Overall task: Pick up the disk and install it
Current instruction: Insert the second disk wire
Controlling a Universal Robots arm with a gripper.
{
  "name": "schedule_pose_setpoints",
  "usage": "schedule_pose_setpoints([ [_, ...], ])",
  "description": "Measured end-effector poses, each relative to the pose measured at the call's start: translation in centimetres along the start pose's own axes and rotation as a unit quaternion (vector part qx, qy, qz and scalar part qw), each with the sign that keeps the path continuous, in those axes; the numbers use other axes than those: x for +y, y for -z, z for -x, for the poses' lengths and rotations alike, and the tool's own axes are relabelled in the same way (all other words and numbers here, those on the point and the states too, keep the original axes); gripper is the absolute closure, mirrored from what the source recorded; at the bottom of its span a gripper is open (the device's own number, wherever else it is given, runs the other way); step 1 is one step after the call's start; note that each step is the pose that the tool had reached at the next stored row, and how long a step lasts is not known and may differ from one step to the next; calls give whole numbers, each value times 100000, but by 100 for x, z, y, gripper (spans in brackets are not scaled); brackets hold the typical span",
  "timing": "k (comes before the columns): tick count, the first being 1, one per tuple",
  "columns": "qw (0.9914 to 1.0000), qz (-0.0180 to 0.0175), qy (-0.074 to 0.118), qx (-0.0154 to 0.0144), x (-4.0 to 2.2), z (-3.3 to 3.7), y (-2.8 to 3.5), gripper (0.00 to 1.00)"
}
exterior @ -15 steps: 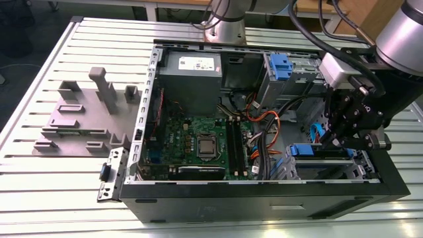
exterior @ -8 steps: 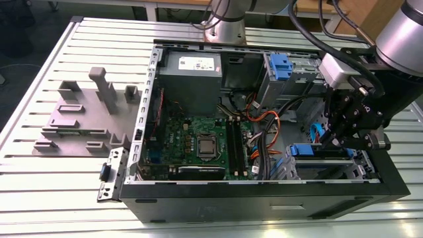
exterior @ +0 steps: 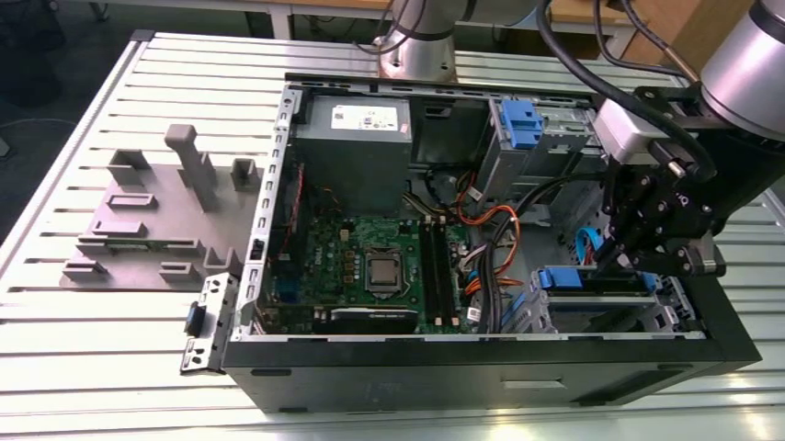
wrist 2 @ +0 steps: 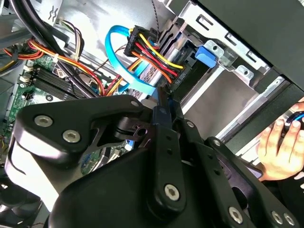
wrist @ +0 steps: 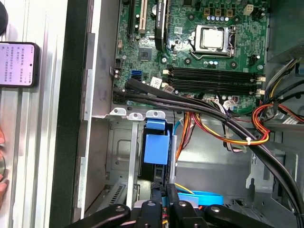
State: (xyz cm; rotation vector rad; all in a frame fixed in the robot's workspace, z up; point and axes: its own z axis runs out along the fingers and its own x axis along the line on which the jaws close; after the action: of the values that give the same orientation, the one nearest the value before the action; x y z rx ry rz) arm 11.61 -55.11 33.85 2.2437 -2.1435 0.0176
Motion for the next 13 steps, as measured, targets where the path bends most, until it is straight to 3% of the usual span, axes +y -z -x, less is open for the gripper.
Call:
schedule_pose_setpoints([
  [13,99999,6,-481,-13,1,-28,-3,84],
])
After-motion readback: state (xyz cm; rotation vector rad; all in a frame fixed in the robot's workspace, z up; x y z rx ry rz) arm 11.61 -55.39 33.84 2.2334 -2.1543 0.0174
